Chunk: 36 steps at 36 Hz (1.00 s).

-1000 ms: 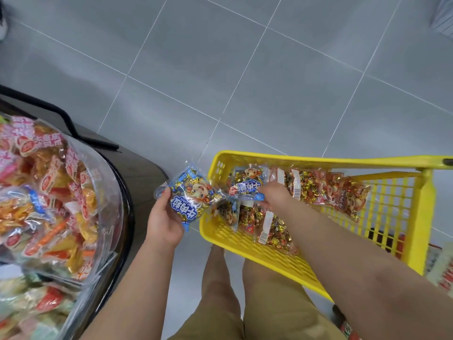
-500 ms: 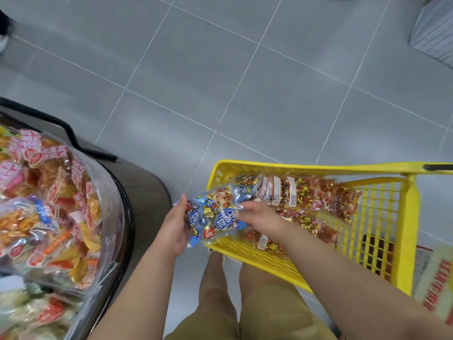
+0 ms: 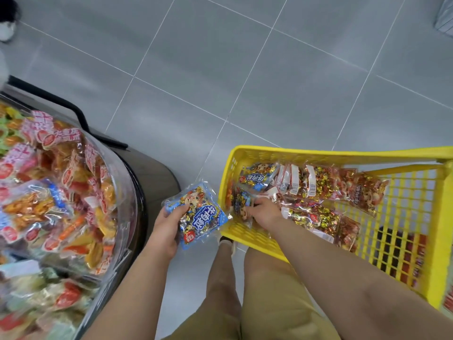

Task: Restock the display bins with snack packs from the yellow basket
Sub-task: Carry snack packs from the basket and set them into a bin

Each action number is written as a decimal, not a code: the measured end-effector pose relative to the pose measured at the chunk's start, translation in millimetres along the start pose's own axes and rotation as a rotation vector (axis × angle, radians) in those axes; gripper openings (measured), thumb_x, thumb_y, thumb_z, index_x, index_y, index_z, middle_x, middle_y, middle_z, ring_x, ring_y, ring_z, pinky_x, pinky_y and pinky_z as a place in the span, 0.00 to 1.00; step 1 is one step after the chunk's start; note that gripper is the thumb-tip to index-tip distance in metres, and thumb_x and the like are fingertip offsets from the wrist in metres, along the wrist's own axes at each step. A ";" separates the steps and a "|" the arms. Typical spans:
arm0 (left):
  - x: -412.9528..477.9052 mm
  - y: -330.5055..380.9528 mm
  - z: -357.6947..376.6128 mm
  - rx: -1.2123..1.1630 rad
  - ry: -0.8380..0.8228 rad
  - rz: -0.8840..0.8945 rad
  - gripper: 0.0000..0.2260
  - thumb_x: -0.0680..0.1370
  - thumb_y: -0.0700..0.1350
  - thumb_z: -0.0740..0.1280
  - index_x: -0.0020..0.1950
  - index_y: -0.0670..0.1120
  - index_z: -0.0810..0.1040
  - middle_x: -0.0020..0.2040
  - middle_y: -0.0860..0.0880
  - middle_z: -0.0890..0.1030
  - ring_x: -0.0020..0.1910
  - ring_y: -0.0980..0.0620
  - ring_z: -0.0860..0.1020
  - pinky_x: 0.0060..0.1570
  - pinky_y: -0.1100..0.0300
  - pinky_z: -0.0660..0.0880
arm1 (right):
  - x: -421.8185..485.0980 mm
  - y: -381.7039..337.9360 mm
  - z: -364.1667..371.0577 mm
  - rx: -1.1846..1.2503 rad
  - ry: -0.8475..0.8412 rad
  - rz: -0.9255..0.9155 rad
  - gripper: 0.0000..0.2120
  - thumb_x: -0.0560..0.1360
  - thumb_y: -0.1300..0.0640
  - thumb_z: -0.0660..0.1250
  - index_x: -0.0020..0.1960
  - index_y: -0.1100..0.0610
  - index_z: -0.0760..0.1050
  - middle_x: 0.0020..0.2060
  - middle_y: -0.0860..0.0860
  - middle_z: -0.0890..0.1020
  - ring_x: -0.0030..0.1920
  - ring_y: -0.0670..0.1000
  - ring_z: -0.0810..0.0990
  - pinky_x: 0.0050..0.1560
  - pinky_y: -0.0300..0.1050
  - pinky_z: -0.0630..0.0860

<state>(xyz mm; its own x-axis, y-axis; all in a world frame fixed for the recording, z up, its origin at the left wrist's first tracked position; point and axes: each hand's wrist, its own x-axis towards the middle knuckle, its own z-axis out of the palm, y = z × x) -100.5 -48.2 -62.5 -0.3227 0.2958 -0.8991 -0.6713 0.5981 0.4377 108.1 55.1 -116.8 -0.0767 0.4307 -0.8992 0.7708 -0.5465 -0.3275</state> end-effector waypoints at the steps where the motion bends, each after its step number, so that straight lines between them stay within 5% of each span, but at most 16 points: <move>1: 0.7 -0.9 -4.0 0.007 0.012 -0.002 0.08 0.77 0.40 0.68 0.55 0.47 0.77 0.44 0.41 0.85 0.39 0.44 0.85 0.42 0.45 0.81 | 3.0 1.2 4.1 -0.055 -0.016 -0.026 0.04 0.74 0.52 0.69 0.44 0.50 0.74 0.36 0.50 0.78 0.36 0.49 0.76 0.35 0.40 0.69; 5: 1.6 -3.8 -17.9 0.029 0.046 0.004 0.05 0.77 0.39 0.68 0.51 0.47 0.77 0.40 0.42 0.85 0.36 0.45 0.84 0.40 0.45 0.82 | 9.8 0.6 13.1 -0.161 0.005 -0.031 0.11 0.76 0.52 0.66 0.55 0.56 0.77 0.47 0.55 0.81 0.51 0.57 0.78 0.43 0.41 0.69; 10: -6.9 -0.2 -26.8 0.060 0.027 -0.004 0.07 0.76 0.41 0.69 0.53 0.47 0.76 0.43 0.41 0.85 0.38 0.42 0.85 0.43 0.34 0.79 | 1.9 0.8 14.4 -0.147 0.105 -0.006 0.10 0.78 0.59 0.57 0.39 0.59 0.70 0.33 0.52 0.73 0.41 0.55 0.73 0.35 0.42 0.65; 14: -21.8 6.2 -26.2 0.093 0.014 0.003 0.07 0.76 0.41 0.70 0.52 0.47 0.76 0.42 0.41 0.85 0.37 0.43 0.84 0.43 0.39 0.80 | -21.5 11.5 2.6 -0.058 0.288 -0.037 0.07 0.79 0.61 0.54 0.44 0.60 0.68 0.31 0.52 0.71 0.38 0.55 0.72 0.30 0.43 0.61; 19: -42.3 13.9 -22.6 0.126 -0.039 0.026 0.08 0.76 0.40 0.70 0.53 0.45 0.76 0.42 0.40 0.85 0.36 0.42 0.84 0.36 0.46 0.82 | -63.3 16.9 -18.6 0.165 0.432 -0.162 0.10 0.81 0.59 0.53 0.57 0.61 0.70 0.42 0.55 0.75 0.42 0.56 0.74 0.39 0.45 0.65; 24: -71.8 19.2 -24.8 0.113 -0.123 0.076 0.06 0.76 0.40 0.70 0.51 0.45 0.76 0.37 0.42 0.85 0.33 0.44 0.84 0.30 0.50 0.80 | -110.3 12.3 -33.4 0.353 0.457 -0.297 0.07 0.81 0.56 0.55 0.53 0.58 0.69 0.39 0.51 0.72 0.40 0.51 0.70 0.34 0.39 0.63; 27: -92.6 18.8 -28.4 0.083 -0.147 0.119 0.06 0.76 0.40 0.70 0.52 0.44 0.76 0.37 0.42 0.85 0.32 0.44 0.84 0.29 0.51 0.79 | -132.8 4.9 -37.1 0.512 0.386 -0.294 0.08 0.81 0.53 0.56 0.51 0.55 0.71 0.46 0.57 0.76 0.41 0.50 0.72 0.43 0.43 0.67; 32: -134.4 5.5 -44.4 0.000 -0.113 0.205 0.06 0.76 0.40 0.70 0.50 0.43 0.75 0.33 0.45 0.84 0.29 0.47 0.83 0.25 0.56 0.77 | -168.1 -9.2 -33.2 0.701 0.212 -0.345 0.18 0.80 0.47 0.59 0.67 0.54 0.70 0.63 0.52 0.73 0.53 0.48 0.75 0.41 0.43 0.77; 34: -153.5 -4.5 -55.5 -0.056 -0.074 0.241 0.07 0.75 0.40 0.71 0.50 0.44 0.75 0.31 0.47 0.84 0.27 0.50 0.82 0.23 0.58 0.76 | -185.9 -17.8 -25.2 0.829 0.064 -0.372 0.12 0.79 0.50 0.62 0.59 0.52 0.73 0.60 0.48 0.77 0.54 0.46 0.78 0.40 0.47 0.80; 36: -171.5 -15.8 -69.6 -0.142 -0.043 0.271 0.07 0.75 0.40 0.71 0.50 0.46 0.75 0.32 0.48 0.84 0.28 0.51 0.83 0.23 0.58 0.76 | -205.6 -25.2 -14.4 0.863 -0.065 -0.394 0.04 0.78 0.53 0.65 0.51 0.53 0.74 0.44 0.46 0.84 0.40 0.42 0.83 0.32 0.44 0.80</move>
<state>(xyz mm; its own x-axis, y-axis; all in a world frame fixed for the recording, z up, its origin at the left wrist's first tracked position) -81.1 -160.2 84.3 -0.4765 0.4635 -0.7471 -0.6518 0.3839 0.6540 113.6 -9.3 80.4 -0.2863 0.6707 -0.6843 -0.0492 -0.7235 -0.6886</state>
